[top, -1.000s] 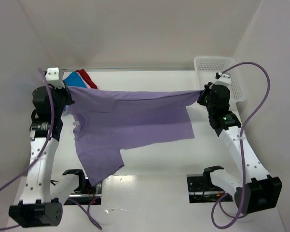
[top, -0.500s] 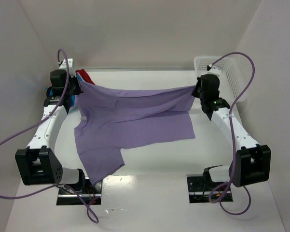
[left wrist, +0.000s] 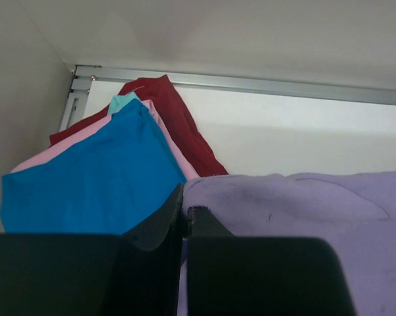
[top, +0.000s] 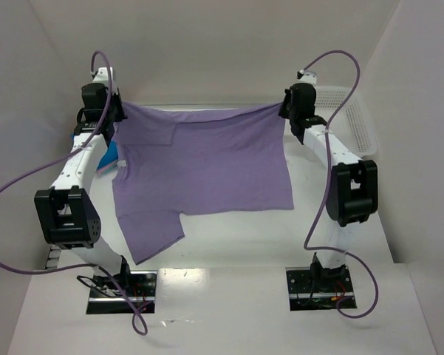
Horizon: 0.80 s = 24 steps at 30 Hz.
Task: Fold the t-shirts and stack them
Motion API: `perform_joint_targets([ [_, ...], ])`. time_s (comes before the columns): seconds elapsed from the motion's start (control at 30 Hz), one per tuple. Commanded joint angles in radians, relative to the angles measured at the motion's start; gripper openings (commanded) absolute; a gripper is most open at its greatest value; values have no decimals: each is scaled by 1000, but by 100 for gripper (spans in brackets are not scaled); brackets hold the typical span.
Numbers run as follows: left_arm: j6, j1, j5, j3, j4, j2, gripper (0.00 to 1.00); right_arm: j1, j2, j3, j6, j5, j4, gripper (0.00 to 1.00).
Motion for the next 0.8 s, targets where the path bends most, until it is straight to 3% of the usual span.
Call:
perform_joint_targets([
  [0.0, 25, 19, -21, 76, 78, 69, 0, -11, 101, 112, -16, -26, 102, 0],
  [0.43, -11, 39, 29, 306, 92, 341, 0, -22, 388, 364, -44, -28, 75, 0],
  [0.77, -56, 72, 67, 373, 72, 428, 0, -61, 511, 481, -22, -57, 62, 0],
])
